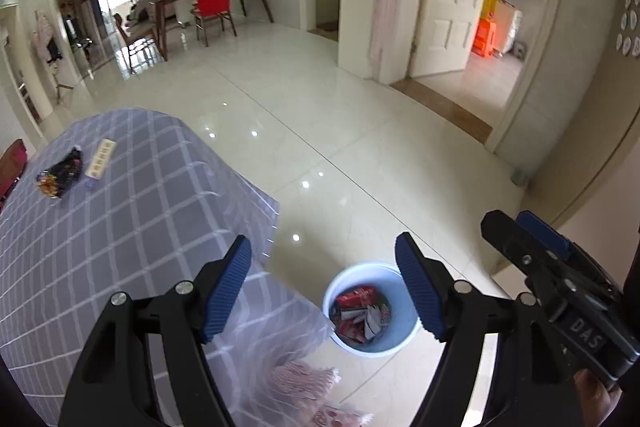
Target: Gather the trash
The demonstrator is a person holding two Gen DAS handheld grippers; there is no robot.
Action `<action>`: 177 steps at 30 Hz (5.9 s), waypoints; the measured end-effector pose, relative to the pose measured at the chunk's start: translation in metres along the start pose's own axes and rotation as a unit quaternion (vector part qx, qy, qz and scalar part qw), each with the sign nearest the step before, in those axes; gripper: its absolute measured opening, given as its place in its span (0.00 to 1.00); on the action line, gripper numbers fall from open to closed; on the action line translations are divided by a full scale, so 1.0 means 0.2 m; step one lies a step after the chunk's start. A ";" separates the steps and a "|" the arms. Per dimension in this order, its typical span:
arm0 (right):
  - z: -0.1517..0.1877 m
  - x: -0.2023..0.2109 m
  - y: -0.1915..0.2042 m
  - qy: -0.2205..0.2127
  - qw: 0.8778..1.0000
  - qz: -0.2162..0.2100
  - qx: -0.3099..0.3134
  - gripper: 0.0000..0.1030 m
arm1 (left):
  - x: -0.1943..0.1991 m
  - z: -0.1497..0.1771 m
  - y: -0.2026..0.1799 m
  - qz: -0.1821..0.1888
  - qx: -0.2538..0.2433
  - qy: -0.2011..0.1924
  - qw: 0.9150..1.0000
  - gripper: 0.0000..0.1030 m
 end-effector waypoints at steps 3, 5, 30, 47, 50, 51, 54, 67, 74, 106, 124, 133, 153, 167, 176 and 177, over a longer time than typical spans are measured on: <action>-0.03 -0.02 0.14 0.004 1.000 -0.013 0.021 0.72 | 0.05 -0.02 0.13 -0.014 0.015 -0.011 1.000 0.71; -0.05 -0.06 0.26 0.013 0.999 -0.025 0.037 0.72 | 0.09 -0.03 0.27 -0.027 0.031 -0.019 0.999 0.71; -0.05 -1.00 1.48 0.150 0.968 -0.067 0.192 0.72 | -0.12 -0.13 1.64 -0.099 0.109 -0.017 0.989 0.71; -0.06 -1.26 1.64 0.174 0.954 -0.015 0.244 0.71 | -0.12 -0.16 1.73 -0.099 0.144 -0.021 0.984 0.08; -0.05 -1.28 1.66 0.170 0.950 0.006 0.263 0.67 | -0.09 -0.14 1.72 -0.111 0.147 -0.027 0.983 0.08; -0.06 -1.27 1.65 0.168 0.949 0.013 0.265 0.59 | -0.08 -0.13 1.71 -0.113 0.148 -0.028 0.982 0.08; -0.07 -1.27 1.62 0.160 0.947 0.036 0.275 0.32 | -0.08 -0.12 1.70 -0.107 0.152 -0.026 0.982 0.08; -0.10 -1.09 1.35 0.183 0.961 -0.078 0.192 0.02 | 0.06 -0.03 1.47 -0.085 0.151 -0.032 0.984 0.07; -0.06 -0.94 1.28 0.182 0.964 -0.102 0.163 0.02 | 0.14 0.02 1.32 -0.079 0.147 -0.041 0.985 0.07; -0.02 -0.97 1.38 0.171 0.958 -0.088 0.214 0.01 | 0.10 0.01 1.36 -0.096 0.169 -0.029 0.981 0.08; 0.01 -0.22 0.30 0.113 0.990 -0.040 0.068 0.01 | 0.01 0.00 0.18 0.030 0.013 -0.007 0.999 0.08; 0.09 -0.30 -0.09 0.131 0.991 -0.012 -0.003 0.24 | -0.30 0.09 -0.20 0.039 -0.043 0.049 0.997 0.08; 0.11 -0.10 -0.39 0.070 0.995 0.042 -0.052 0.63 | -0.48 0.13 -0.39 0.055 -0.069 0.095 0.992 0.08; 0.10 0.20 -0.36 0.018 0.997 0.015 -0.073 0.63 | -0.14 0.07 -0.35 0.004 -0.042 0.019 0.999 0.73; 0.12 0.46 0.00 -0.007 1.000 0.000 0.025 0.67 | 0.44 0.16 -0.17 -0.073 -0.002 -0.068 0.995 0.84; 0.12 0.49 0.03 -0.012 0.999 -0.002 0.032 0.69 | 0.50 0.18 -0.15 -0.078 0.005 -0.075 0.994 0.85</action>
Point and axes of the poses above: each gripper's, at about its wrist camera, not at the fingertips, and x roughly against the way its jaws point, y to its left, z to its underside, the point moved 5 cm from there along -x, roughly the way its jaws point, and after that the axes turned 8 degrees about y, right-handed, at the moved point
